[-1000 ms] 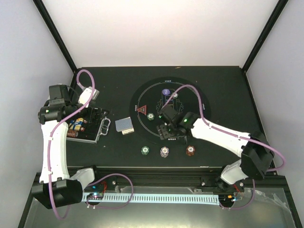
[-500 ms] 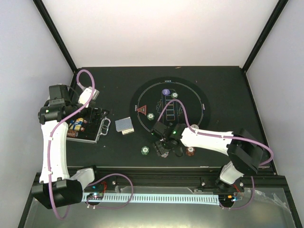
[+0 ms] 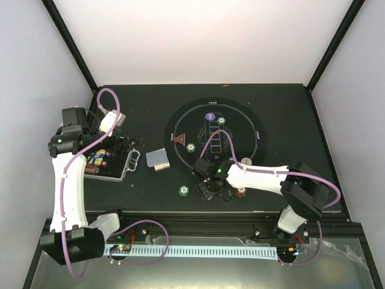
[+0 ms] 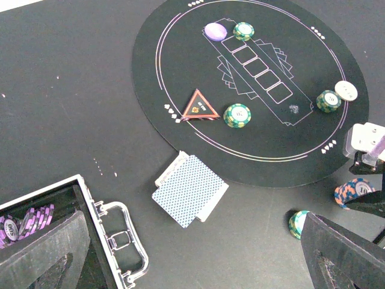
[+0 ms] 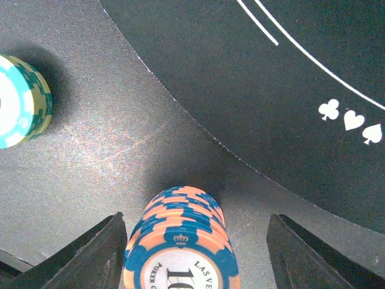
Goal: Distribute texas hold em gaming equipment
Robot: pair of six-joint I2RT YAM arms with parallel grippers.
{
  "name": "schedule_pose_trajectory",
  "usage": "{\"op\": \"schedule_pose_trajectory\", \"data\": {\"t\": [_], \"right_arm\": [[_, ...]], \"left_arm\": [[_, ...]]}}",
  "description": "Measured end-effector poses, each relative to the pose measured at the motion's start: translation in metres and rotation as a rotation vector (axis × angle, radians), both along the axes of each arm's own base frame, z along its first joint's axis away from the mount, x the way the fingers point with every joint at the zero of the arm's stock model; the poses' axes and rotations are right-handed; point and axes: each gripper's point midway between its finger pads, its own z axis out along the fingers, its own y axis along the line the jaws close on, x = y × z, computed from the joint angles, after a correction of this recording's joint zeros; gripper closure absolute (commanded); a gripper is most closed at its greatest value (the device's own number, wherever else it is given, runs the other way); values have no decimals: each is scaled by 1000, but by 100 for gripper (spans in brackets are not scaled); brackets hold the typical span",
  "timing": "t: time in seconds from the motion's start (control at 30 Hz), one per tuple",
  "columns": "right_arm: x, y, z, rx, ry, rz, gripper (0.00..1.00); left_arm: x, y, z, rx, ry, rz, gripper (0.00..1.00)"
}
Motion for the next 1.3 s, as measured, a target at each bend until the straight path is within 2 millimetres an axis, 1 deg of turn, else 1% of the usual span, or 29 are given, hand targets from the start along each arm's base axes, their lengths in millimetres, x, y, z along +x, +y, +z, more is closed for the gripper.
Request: {"op": "schedule_pose_trajectory", "data": {"t": [0.17,0.33,0.57,0.7,0.9,1.13,1.17,1.23,1.27,1.3], "right_arm": [[-1,0,-1,5,2,-4,45],[0,1,-1,8,2,-10,52],[-1,1,-1,6,3,-10,53],[-4,3,2,2,1,3,53],[-4,15,18,21,-14,23,54],[8,28,44,42,-69,31,54],[9,29,45,43,-74,33,53],[10,29,42,32,-74,35,43],[9,28,39,22,-69,36,42],[9,27,37,15,-66,32,46]], "left_arm": [[0,0,0,0,0,0,1],[0,0,0,0,0,0,1],[0,0,0,0,0,0,1],[0,0,-1,-1,3,0,1],[-1,0,-3,-3,9,0,1],[-1,0,-3,-2,9,0,1],[-1,0,-3,-2,9,0,1],[-1,0,-3,-2,9,-1,1],[-1,0,-3,-2,9,-1,1],[-1,0,-3,-2,9,-1,1]]}}
